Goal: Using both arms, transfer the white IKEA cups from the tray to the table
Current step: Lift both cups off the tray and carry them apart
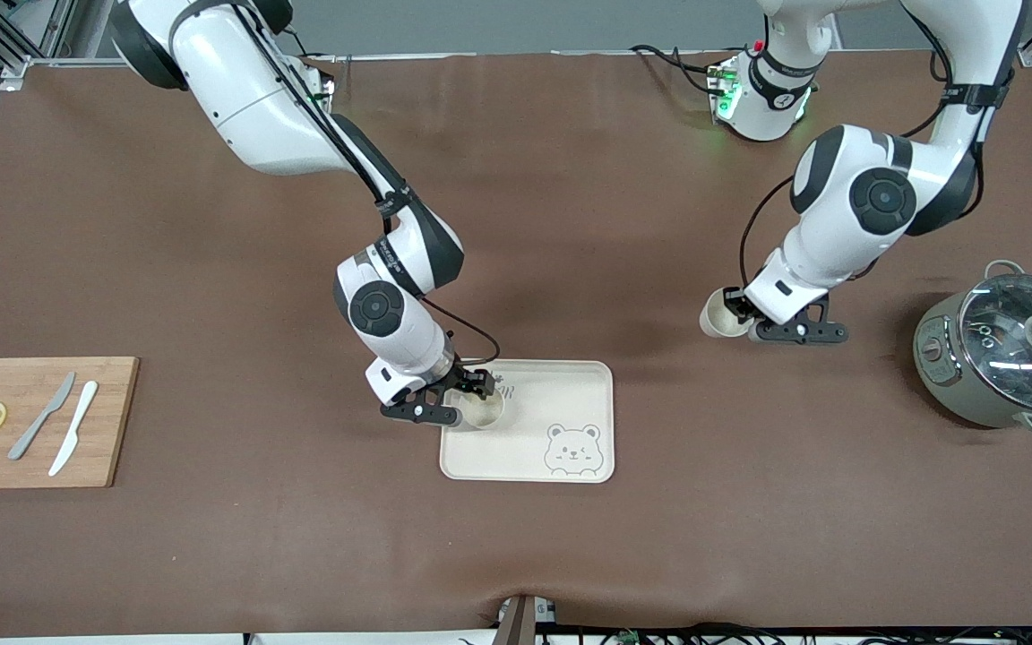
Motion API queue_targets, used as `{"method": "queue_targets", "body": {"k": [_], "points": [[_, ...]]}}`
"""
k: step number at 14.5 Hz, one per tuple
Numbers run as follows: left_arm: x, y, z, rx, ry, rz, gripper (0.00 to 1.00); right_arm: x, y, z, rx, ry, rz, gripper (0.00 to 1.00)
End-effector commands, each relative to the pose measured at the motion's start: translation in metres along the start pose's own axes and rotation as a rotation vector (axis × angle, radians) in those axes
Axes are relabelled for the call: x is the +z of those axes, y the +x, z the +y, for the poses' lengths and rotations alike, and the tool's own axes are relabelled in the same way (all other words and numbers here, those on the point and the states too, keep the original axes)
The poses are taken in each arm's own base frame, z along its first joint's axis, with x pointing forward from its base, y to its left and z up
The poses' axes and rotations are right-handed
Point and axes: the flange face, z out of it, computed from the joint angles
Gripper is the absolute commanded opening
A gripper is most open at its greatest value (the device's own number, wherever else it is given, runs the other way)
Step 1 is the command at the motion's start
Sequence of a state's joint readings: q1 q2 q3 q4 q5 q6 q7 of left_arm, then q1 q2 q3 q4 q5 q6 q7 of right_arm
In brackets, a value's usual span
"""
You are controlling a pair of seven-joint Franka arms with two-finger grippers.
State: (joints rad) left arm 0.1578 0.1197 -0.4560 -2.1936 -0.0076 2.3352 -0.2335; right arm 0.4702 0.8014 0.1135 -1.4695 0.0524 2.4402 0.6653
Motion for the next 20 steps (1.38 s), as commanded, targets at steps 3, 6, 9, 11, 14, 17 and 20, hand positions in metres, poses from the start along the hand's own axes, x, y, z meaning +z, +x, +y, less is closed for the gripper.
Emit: {"method": "queue_targets", "body": {"k": [3, 6, 9, 11, 14, 17, 20], "points": [[0.027, -0.048, -0.010, 0.031, 0.003, 0.079, 0.00, 0.006, 0.001, -0.009, 0.010, -0.004, 0.021, 0.56], [0.054, -0.069, -0.019, 0.044, -0.006, 0.139, 0.00, 0.006, 0.001, -0.009, 0.010, -0.004, 0.021, 0.39], [0.064, -0.075, -0.037, 0.054, -0.002, 0.154, 0.00, 0.006, 0.001, -0.009, 0.010, -0.005, 0.021, 0.19], [0.069, -0.078, -0.045, 0.075, 0.000, 0.157, 0.00, 0.006, 0.001, -0.009, 0.012, -0.003, 0.021, 0.16], [0.084, -0.081, -0.055, 0.090, -0.008, 0.154, 0.00, 0.006, 0.002, -0.008, 0.014, -0.003, 0.022, 0.05], [0.090, -0.086, -0.065, 0.095, -0.005, 0.148, 0.00, 0.004, 0.003, -0.007, 0.018, -0.002, 0.022, 0.00], [0.096, -0.090, -0.071, 0.083, -0.005, 0.134, 0.00, 0.000, 0.004, -0.008, 0.016, 0.000, 0.024, 0.00]]}}
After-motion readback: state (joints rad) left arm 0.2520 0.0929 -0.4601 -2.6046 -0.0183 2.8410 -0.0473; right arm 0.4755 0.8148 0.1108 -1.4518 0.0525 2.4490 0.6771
